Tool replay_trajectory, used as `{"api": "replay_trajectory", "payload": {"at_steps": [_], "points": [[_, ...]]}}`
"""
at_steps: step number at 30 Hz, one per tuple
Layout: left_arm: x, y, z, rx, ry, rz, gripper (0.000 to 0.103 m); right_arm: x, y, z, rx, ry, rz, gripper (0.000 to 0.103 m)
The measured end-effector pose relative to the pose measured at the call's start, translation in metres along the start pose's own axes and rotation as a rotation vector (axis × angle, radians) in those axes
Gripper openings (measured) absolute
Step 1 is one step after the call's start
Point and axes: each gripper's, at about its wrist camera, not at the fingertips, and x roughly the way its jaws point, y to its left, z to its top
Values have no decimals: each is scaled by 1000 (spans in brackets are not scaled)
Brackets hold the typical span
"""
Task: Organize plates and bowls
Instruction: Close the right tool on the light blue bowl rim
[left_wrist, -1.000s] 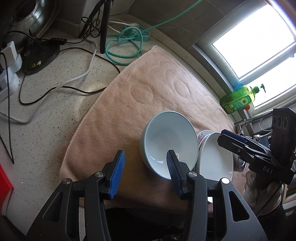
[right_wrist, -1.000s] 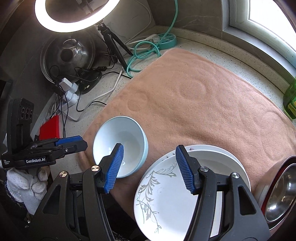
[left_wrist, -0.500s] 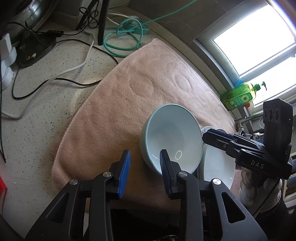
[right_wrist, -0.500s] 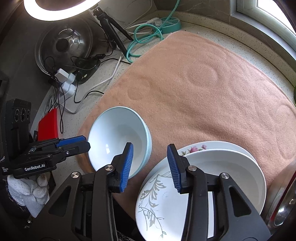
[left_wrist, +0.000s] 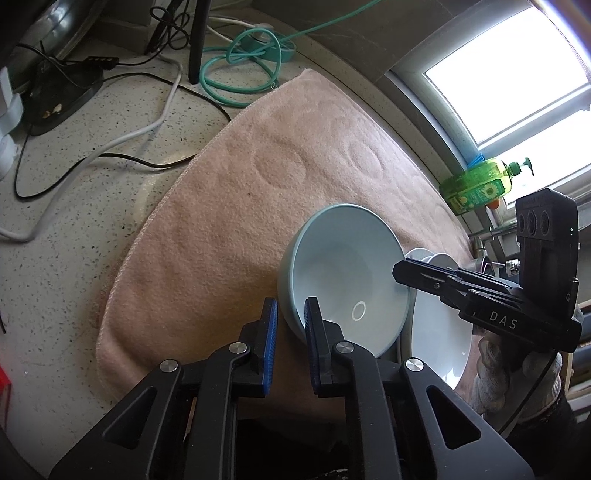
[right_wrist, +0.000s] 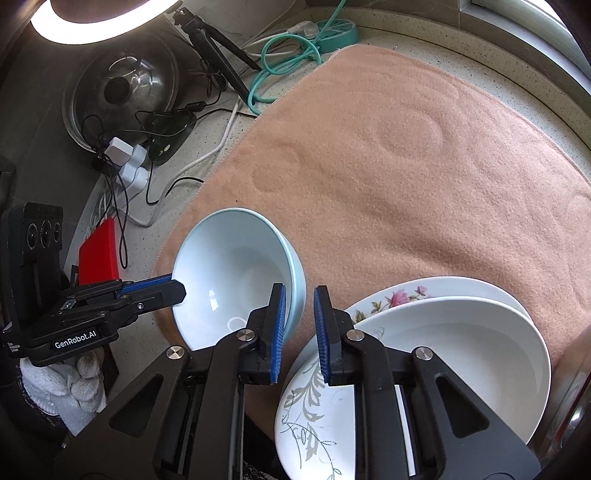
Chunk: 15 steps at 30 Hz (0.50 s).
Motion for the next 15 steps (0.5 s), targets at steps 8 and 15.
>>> {"api": "replay_trajectory", "payload": {"at_steps": [8, 15], "points": [[4, -2, 2, 8, 4, 3, 10, 5, 0, 1, 9, 10, 16, 9], [2, -5, 3, 15, 4, 12, 10, 2, -2, 1, 38, 1, 30, 9]]}}
